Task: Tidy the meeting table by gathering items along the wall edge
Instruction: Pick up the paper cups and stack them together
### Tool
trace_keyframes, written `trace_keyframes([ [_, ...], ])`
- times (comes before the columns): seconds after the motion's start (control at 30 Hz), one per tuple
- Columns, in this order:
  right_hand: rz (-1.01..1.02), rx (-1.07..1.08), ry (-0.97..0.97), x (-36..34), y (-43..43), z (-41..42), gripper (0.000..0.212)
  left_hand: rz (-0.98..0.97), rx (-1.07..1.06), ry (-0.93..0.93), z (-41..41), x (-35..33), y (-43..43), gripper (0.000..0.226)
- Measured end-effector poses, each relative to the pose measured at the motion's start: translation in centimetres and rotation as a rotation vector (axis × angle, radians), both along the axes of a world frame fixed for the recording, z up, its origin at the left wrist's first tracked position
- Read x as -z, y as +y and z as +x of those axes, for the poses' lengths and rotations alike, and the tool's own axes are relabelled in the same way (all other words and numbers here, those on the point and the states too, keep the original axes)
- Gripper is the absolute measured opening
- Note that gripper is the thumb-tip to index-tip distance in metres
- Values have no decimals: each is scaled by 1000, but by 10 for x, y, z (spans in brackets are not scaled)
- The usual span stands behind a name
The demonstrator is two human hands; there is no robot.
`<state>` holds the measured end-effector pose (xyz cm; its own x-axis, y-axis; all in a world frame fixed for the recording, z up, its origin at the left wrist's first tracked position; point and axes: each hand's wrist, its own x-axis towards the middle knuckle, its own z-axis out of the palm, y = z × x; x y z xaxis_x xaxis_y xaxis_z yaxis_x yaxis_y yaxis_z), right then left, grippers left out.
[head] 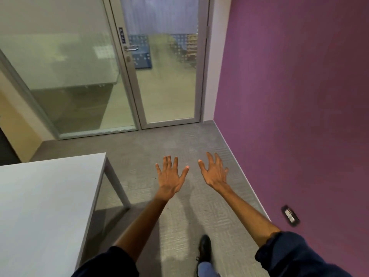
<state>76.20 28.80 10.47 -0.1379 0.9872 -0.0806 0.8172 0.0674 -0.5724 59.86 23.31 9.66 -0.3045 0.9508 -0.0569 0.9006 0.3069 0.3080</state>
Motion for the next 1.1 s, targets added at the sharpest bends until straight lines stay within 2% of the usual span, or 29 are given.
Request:
trace_keyframes([
  [0.2, -32, -96, -18, 14, 107, -51, 63, 6, -127, 45, -47, 2, 91, 79],
  [0.43, 25, -216, 8, -7, 239, -122, 62, 50, -200, 27, -106, -15, 199, 79],
  [0.83, -27, -333, 16, 3, 359, -214, 61, -2, -321, -15, -186, -5, 299, 76],
  [1.1, 14, -413, 31, 5, 464, -316, 62, 19, -400, -11, -293, 11, 385, 72],
])
